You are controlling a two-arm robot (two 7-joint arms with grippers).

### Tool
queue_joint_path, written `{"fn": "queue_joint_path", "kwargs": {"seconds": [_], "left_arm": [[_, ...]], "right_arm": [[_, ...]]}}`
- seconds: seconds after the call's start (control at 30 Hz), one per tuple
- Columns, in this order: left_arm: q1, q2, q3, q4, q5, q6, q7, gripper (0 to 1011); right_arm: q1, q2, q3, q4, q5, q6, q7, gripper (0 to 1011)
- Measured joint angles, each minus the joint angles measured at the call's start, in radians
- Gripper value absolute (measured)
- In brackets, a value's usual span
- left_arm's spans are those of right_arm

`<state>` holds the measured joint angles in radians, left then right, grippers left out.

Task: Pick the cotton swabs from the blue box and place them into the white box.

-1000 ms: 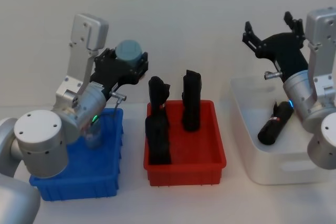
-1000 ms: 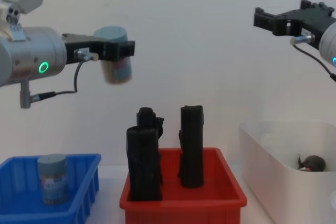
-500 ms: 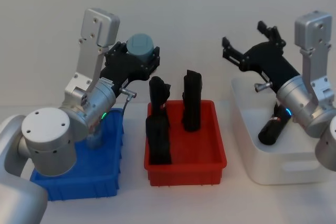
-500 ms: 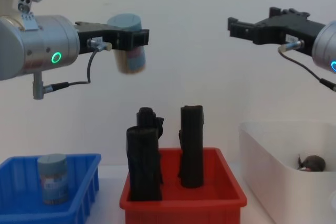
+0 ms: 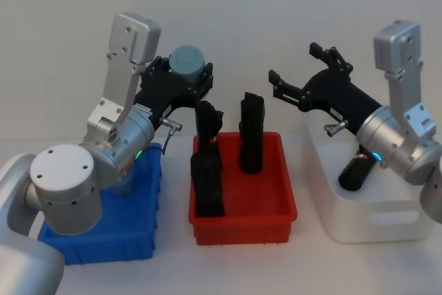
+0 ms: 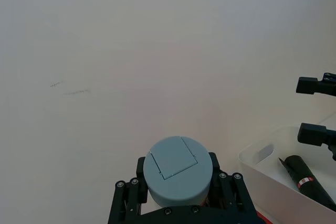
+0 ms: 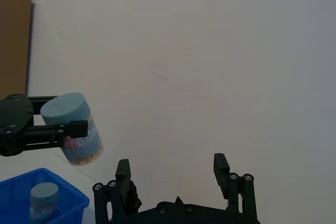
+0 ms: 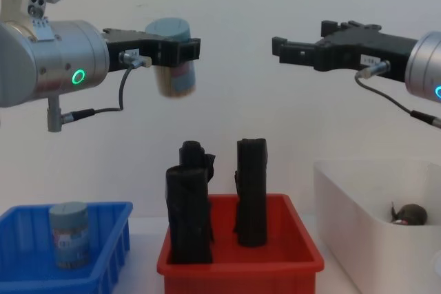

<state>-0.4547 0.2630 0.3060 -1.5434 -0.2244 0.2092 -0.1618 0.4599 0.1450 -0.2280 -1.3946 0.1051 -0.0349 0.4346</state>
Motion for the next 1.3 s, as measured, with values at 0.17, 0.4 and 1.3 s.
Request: {"fn": "queue_joint_path", "kwargs": {"seconds": [0.17, 0.4, 1.3], "left_arm": [[0.002, 0.0, 0.0, -0.001, 0.0, -0.005, 0.0, 660], [0.004, 0.0, -0.002, -0.001, -0.001, -0.013, -0.002, 660], [-0.004, -0.013, 0.009, -0.008, 0.018, -0.053, -0.047, 660]], "right_arm": [[0.002, 0.0, -0.006, 0.007, -0.026, -0.01, 0.003, 1002], [0.012, -0.003, -0.017, 0.033, -0.075, -0.048, 0.017, 1002], [0.05, -0.033, -0.079, 0.137, -0.196, -0.199, 0.075, 1002]]}}
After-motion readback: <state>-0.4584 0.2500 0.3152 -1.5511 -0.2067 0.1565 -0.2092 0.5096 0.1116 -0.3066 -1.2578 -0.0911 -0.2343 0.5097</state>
